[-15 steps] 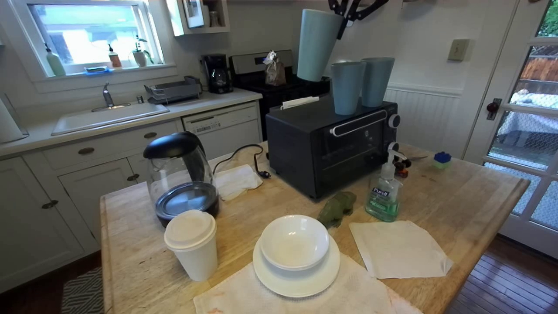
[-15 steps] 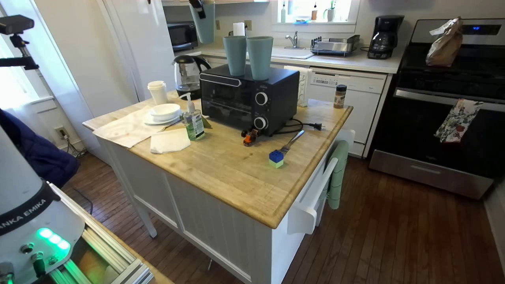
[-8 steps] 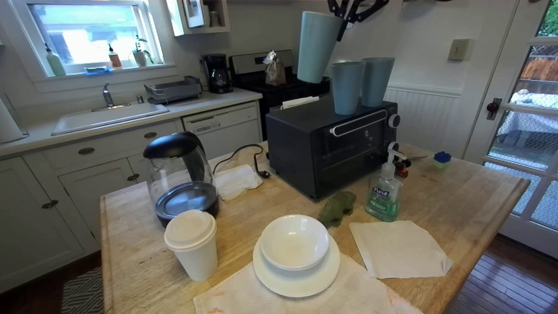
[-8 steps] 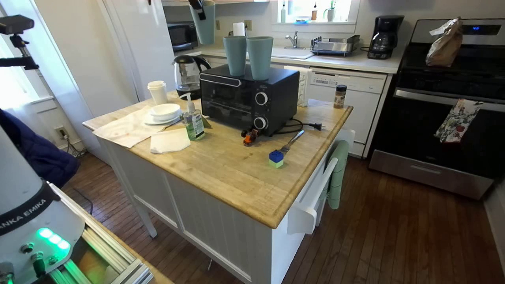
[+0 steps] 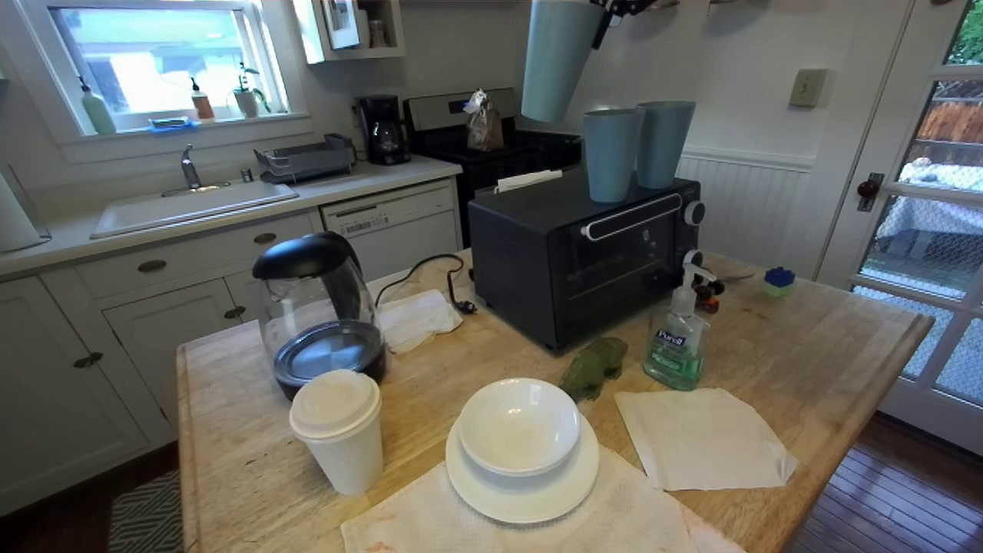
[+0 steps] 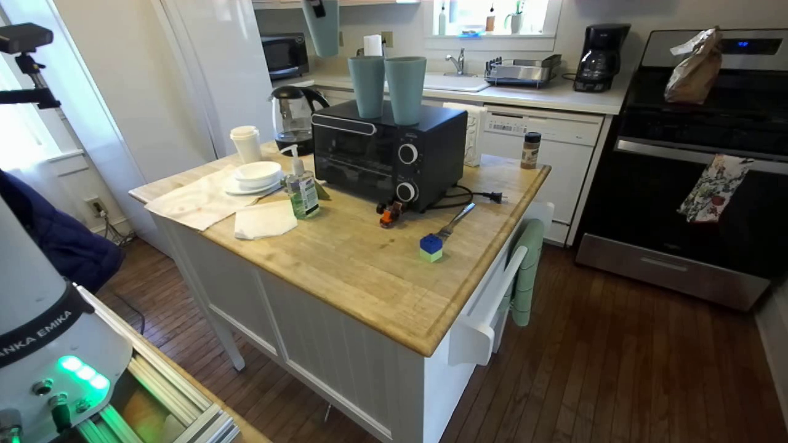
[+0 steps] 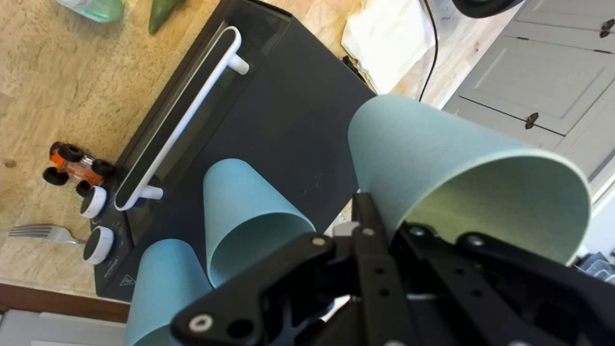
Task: Pick up the blue cup on the far left and put it in the middle blue cup, pick up the blue cup on the right and put it in the stacked blue cups
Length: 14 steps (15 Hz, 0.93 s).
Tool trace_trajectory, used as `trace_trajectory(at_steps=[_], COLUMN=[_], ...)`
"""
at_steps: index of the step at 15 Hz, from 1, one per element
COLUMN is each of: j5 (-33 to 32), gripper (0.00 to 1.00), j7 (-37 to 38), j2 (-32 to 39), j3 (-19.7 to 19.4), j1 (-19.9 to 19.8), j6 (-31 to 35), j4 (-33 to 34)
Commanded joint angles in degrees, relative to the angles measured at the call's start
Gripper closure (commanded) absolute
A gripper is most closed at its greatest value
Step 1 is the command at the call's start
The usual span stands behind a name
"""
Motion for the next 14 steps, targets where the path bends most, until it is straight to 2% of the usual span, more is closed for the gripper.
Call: trace_trajectory(at_steps=[1,11,14], j5=[0.21,-3.98,-5.63], gripper=[0.99,0.99,0.99], j7=[-3.57,-17.46,-21.99], j2=[0.55,2.09,2.79], j3=[-0.66,-2.45,-3.17], j1=[0.07,-0.76,-1.28], j6=[-2.09,-13.89,-14.79], j4=[4.34,11.21,12.62])
